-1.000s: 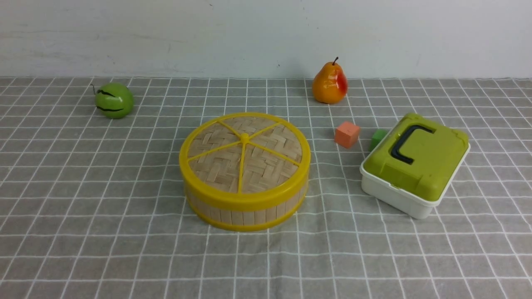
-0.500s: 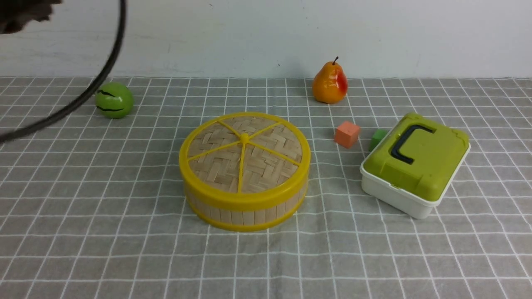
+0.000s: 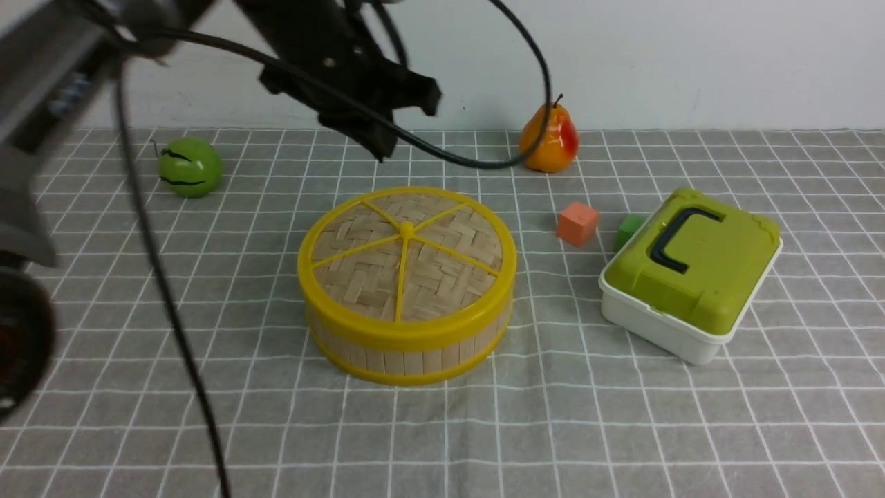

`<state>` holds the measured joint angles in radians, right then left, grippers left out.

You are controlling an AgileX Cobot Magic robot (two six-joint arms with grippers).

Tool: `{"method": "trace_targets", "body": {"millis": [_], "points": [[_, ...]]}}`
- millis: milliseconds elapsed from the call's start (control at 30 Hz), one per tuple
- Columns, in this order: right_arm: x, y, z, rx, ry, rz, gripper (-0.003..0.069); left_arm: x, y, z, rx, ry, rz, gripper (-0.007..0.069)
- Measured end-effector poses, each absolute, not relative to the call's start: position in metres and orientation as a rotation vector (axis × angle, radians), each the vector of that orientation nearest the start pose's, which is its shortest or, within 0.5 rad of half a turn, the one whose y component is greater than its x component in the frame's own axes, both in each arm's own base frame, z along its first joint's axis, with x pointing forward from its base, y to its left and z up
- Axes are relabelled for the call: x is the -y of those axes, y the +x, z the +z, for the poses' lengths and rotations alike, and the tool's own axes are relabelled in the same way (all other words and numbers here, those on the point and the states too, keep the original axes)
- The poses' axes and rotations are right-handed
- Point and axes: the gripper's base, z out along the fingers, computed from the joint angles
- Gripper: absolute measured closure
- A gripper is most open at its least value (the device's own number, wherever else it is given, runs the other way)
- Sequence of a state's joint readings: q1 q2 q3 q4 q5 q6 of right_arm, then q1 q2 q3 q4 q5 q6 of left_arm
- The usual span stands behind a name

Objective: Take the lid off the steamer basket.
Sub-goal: Use the left arm to lift the lid of the steamer

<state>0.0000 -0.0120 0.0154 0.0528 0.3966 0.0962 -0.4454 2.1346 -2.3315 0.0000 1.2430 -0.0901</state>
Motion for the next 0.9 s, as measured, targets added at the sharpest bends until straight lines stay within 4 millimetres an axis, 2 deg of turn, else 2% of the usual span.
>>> {"method": "trace_targets", "body": {"millis": [100, 167, 300, 333, 367, 400, 433, 500, 733, 900], "points": [[-0.002, 0.052, 0.173, -1.881, 0.122, 0.118, 0.0417, 0.227, 0.427, 0.346, -2.494, 0.465, -0.165, 0.0631], [-0.002, 0.052, 0.173, -1.881, 0.122, 0.118, 0.0417, 0.233, 0.427, 0.34, -2.501, 0.476, -0.156, 0.062], [-0.002, 0.052, 0.173, -1.881, 0.122, 0.118, 0.0417, 0.234, 0.427, 0.321, -2.563, 0.465, -0.108, 0.0464], [-0.002, 0.052, 0.173, -1.881, 0.122, 0.118, 0.0417, 0.233, 0.427, 0.32, -2.564, 0.46, -0.1, 0.0456], [-0.002, 0.052, 0.173, -1.881, 0.122, 0.118, 0.0417, 0.231, 0.426, 0.316, -2.579, 0.453, -0.067, 0.0391], [-0.002, 0.052, 0.173, -1.881, 0.122, 0.118, 0.0417, 0.231, 0.426, 0.316, -2.581, 0.452, -0.067, 0.0384], [-0.002, 0.052, 0.173, -1.881, 0.122, 0.118, 0.0417, 0.228, 0.425, 0.312, -2.597, 0.445, -0.044, 0.033], [-0.002, 0.052, 0.173, -1.881, 0.122, 0.118, 0.0417, 0.228, 0.425, 0.307, -2.61, 0.445, -0.027, 0.0305], [-0.002, 0.052, 0.173, -1.881, 0.122, 0.118, 0.0417, 0.228, 0.435, 0.278, -2.654, 0.45, 0.071, 0.03], [-0.002, 0.052, 0.173, -1.881, 0.122, 0.118, 0.0417, 0.228, 0.436, 0.273, -2.666, 0.433, 0.071, 0.0347]]}}
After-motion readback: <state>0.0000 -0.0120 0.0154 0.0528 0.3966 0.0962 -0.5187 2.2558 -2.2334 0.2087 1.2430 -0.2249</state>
